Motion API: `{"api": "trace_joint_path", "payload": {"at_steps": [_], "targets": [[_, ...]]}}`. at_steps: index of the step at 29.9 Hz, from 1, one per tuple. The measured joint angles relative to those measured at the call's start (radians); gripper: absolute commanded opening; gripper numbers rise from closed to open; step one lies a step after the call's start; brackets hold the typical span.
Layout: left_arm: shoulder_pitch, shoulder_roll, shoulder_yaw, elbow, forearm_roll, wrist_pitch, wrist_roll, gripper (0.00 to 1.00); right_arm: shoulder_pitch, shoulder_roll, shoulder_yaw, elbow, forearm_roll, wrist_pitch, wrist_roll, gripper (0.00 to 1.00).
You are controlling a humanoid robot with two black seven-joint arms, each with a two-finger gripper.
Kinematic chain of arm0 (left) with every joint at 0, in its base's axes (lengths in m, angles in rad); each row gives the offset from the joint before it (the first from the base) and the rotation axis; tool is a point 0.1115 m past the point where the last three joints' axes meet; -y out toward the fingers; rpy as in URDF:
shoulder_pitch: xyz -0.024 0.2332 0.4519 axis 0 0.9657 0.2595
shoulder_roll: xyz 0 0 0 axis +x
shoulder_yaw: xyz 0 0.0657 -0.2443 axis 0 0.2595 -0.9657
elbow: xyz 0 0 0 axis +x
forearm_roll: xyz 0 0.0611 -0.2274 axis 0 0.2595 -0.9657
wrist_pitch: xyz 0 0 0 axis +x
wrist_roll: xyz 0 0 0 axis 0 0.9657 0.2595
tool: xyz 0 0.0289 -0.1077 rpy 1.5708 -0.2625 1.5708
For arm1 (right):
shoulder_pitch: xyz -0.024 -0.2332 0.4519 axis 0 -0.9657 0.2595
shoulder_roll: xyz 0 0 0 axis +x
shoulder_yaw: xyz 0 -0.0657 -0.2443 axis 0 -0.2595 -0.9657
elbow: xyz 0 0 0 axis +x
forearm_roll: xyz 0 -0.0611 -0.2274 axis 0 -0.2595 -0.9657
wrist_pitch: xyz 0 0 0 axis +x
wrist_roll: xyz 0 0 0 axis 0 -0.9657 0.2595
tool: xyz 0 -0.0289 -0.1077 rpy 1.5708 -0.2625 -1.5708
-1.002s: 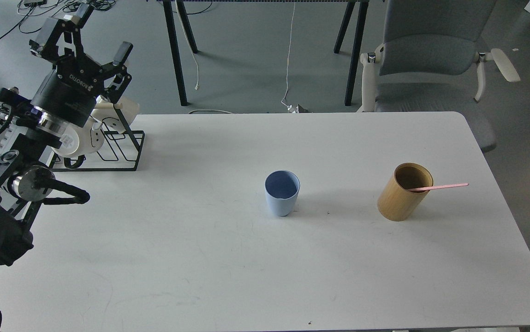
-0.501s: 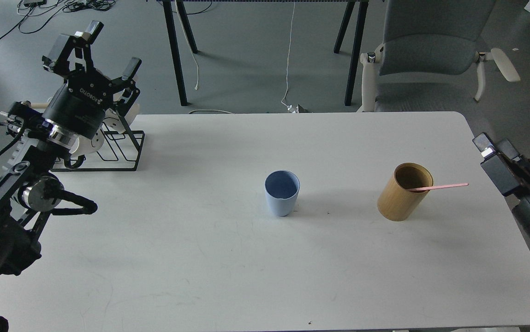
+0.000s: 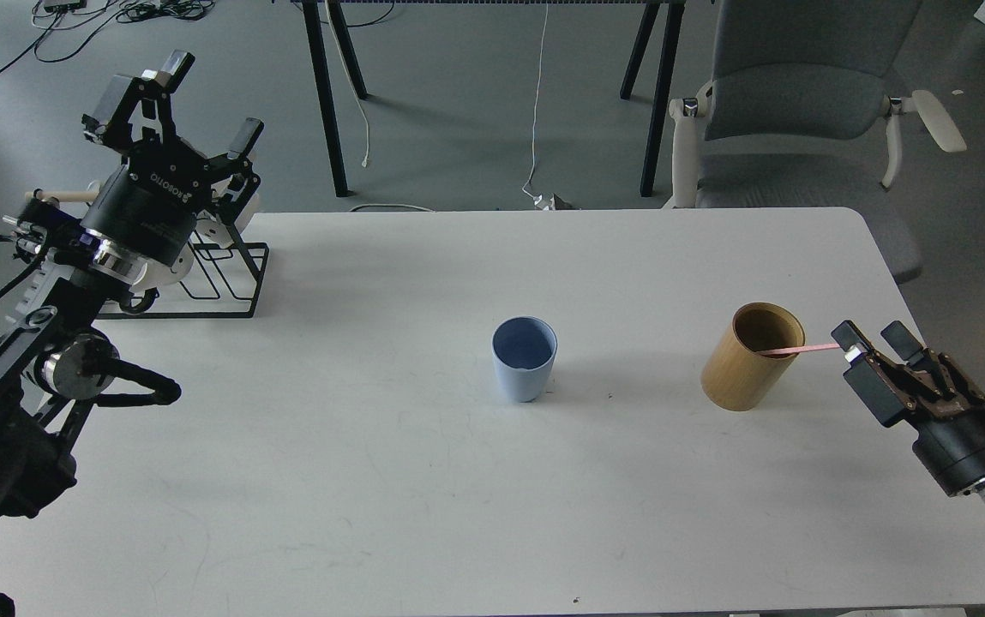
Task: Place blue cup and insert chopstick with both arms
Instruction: 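Bring the right gripper to the pink chopstick in the tan cup and grasp it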
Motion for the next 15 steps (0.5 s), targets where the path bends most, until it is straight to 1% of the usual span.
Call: {"api": "trace_joint_path", "payload": {"at_steps": [3, 6, 9, 15], "targets": [[0.000, -0.001, 0.000, 0.002, 0.000, 0.000, 0.000, 0.95, 0.017, 0.013, -0.014, -0.025, -0.002, 0.000, 0.000, 0.72], [0.003, -0.001, 0.000, 0.003, 0.000, 0.000, 0.000, 0.96, 0.038, 0.017, -0.028, -0.039, -0.003, 0.000, 0.000, 0.64], [0.007, 0.000, 0.000, 0.005, 0.000, 0.000, 0.000, 0.96, 0.058, 0.022, -0.035, -0.066, -0.004, 0.000, 0.000, 0.59], [0.013, 0.000, 0.000, 0.005, 0.000, 0.000, 0.000, 0.96, 0.102, 0.032, -0.077, -0.093, -0.004, 0.000, 0.000, 0.50]]}}
